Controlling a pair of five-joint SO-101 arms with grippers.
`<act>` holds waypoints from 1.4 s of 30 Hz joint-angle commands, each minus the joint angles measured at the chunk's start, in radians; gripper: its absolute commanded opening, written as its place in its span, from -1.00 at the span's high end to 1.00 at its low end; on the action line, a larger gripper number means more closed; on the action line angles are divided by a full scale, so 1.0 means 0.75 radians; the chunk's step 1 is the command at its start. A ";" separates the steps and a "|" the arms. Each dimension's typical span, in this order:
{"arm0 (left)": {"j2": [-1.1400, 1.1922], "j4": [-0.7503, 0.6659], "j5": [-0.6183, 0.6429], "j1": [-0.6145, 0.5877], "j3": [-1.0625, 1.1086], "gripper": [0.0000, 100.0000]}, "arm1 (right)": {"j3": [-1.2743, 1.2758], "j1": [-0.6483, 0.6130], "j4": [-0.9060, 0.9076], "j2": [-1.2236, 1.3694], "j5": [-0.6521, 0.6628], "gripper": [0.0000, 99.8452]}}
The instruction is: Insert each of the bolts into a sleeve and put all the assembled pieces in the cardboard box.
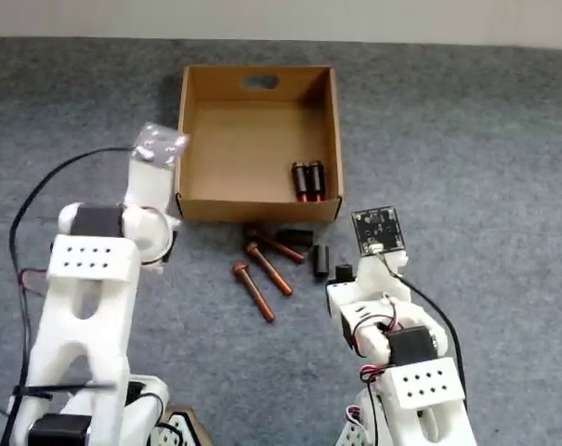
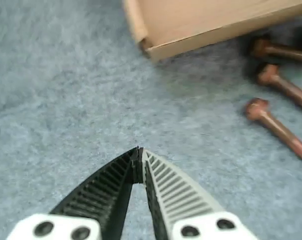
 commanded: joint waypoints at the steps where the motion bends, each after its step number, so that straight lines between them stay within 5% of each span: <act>1: 0.001 0.045 0.037 0.161 -0.069 0.98 | -0.005 0.015 -0.030 -0.030 -0.014 0.99; 12: -0.001 -0.348 0.784 0.361 0.302 0.58 | -0.005 0.015 -0.028 -0.030 -0.014 0.99; 24: 0.001 -0.763 0.974 0.404 0.541 0.60 | -0.005 0.015 -0.028 -0.030 -0.014 0.99; 38: 0.003 -0.755 1.035 0.404 0.527 0.60 | -0.005 0.015 -0.026 -0.030 -0.014 0.99; 42: 0.093 -0.595 1.033 0.404 0.404 0.60 | -0.005 0.015 -0.026 -0.030 -0.014 0.99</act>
